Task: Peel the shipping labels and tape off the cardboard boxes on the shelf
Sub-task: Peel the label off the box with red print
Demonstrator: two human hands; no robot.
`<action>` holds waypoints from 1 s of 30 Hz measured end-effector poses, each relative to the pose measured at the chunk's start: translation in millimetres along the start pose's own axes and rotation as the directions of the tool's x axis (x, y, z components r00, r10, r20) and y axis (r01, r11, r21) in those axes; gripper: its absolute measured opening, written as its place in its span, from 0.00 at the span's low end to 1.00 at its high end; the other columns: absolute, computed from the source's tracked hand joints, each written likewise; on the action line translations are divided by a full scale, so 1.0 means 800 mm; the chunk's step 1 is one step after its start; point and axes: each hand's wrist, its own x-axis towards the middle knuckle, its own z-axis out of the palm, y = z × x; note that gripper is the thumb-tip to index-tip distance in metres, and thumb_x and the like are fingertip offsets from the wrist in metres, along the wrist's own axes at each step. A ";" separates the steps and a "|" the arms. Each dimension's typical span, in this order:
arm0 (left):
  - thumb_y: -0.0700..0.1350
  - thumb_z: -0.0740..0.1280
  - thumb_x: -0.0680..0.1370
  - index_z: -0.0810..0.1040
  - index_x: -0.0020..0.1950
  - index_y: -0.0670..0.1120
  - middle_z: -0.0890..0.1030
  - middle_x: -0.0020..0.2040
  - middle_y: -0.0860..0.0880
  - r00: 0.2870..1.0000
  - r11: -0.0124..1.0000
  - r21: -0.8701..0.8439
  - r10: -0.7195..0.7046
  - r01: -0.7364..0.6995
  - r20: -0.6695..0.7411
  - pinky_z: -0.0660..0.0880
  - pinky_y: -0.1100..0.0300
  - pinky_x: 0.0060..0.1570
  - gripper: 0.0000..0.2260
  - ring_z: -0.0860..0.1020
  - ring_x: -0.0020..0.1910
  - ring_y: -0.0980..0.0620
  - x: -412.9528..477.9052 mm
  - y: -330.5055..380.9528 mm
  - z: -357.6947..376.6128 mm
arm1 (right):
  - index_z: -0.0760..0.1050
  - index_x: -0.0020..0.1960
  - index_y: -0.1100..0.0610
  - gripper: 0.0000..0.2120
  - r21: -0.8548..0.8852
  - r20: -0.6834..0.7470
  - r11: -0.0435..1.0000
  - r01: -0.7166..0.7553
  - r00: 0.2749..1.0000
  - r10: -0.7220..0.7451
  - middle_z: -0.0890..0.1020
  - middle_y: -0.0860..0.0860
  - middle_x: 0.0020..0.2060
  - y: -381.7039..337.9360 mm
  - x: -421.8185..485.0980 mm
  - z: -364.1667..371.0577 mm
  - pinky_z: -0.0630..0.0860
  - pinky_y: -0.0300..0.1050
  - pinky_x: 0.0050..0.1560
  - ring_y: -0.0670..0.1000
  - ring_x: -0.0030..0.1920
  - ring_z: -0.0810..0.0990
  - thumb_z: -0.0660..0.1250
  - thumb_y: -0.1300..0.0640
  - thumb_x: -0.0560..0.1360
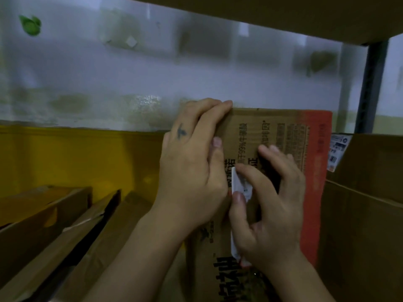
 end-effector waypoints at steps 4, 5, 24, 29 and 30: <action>0.41 0.58 0.75 0.75 0.67 0.43 0.72 0.63 0.50 0.999 1.000 0.004 -0.011 0.011 -0.051 0.73 0.47 0.57 0.20 0.72 0.63 0.53 0.001 0.003 0.010 | 0.73 0.61 0.52 0.17 -0.013 -0.012 1.000 -0.002 1.000 0.002 0.70 0.58 0.67 0.001 -0.004 0.002 0.59 0.62 0.73 0.57 0.72 0.66 0.64 0.57 0.72; 0.41 0.58 0.75 0.75 0.67 0.43 0.72 0.63 0.50 0.998 1.000 0.004 -0.007 0.008 -0.056 0.73 0.46 0.57 0.20 0.72 0.62 0.53 0.001 0.002 0.011 | 0.73 0.61 0.52 0.17 -0.012 -0.016 1.000 0.000 1.000 0.000 0.71 0.58 0.66 0.002 -0.005 0.003 0.60 0.63 0.72 0.58 0.72 0.66 0.64 0.57 0.72; 0.39 0.58 0.75 0.73 0.67 0.39 0.72 0.63 0.45 0.998 0.997 0.066 0.046 -0.043 -0.051 0.72 0.46 0.56 0.21 0.71 0.62 0.50 -0.001 0.002 0.016 | 0.72 0.54 0.52 0.11 -0.012 -0.027 0.999 -0.041 0.999 0.041 0.68 0.56 0.66 0.000 -0.007 0.007 0.57 0.60 0.74 0.56 0.72 0.64 0.63 0.55 0.72; 0.39 0.58 0.75 0.73 0.67 0.39 0.72 0.64 0.46 0.998 0.997 0.055 0.047 -0.045 -0.049 0.72 0.46 0.57 0.21 0.71 0.63 0.50 -0.001 0.002 0.016 | 0.72 0.62 0.52 0.18 -0.015 -0.015 0.999 -0.037 0.999 0.037 0.68 0.57 0.67 0.001 -0.008 0.007 0.55 0.57 0.75 0.55 0.73 0.63 0.63 0.55 0.72; 0.39 0.58 0.75 0.73 0.67 0.39 0.72 0.64 0.46 0.998 0.998 0.052 0.045 -0.043 -0.047 0.72 0.46 0.57 0.21 0.72 0.63 0.50 -0.001 0.002 0.016 | 0.72 0.61 0.52 0.17 -0.016 -0.018 0.999 -0.036 0.999 0.036 0.68 0.57 0.67 0.000 -0.008 0.007 0.55 0.57 0.75 0.55 0.73 0.63 0.64 0.55 0.72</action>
